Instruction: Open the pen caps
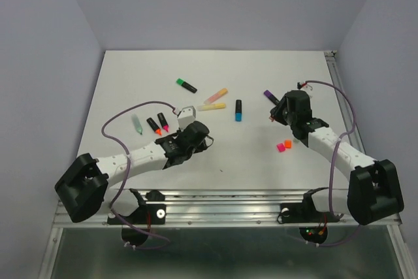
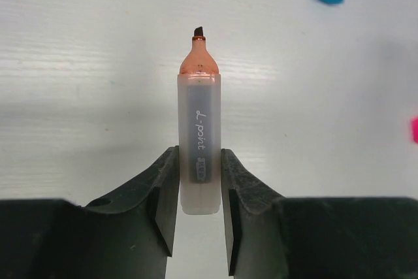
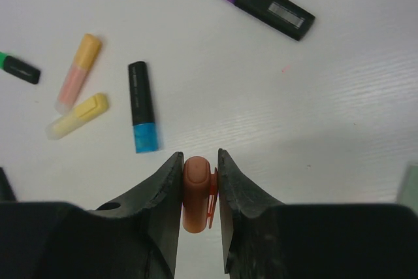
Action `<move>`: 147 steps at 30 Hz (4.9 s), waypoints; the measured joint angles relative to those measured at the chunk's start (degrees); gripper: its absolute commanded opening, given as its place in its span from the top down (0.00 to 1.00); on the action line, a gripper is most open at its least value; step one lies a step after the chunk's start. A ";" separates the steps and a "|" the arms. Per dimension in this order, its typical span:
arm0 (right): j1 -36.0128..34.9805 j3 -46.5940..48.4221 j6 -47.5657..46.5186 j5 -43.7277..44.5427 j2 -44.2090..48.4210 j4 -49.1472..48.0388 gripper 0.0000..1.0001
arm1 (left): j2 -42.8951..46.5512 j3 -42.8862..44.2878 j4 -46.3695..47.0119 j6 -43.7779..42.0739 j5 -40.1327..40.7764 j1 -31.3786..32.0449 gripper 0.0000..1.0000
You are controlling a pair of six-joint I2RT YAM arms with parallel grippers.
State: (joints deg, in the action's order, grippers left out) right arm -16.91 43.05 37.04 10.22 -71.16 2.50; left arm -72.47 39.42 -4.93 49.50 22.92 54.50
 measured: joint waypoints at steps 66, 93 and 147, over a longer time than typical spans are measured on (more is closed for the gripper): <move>4.85 -2.43 -1.73 1.09 8.11 13.62 0.00 | -25.03 24.04 -12.79 -12.83 2.27 -29.86 0.10; 4.87 -5.33 -2.43 3.52 11.80 13.75 0.00 | -53.37 66.69 -24.72 -5.14 -2.38 -30.47 0.01; 4.87 -5.33 -1.86 5.95 9.27 13.79 0.00 | -77.07 99.86 -43.82 -2.58 2.93 -34.36 0.49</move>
State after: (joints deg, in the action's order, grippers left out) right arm -12.03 37.71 35.18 16.16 -61.89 16.29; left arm -149.53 139.28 -48.75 46.92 25.85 20.14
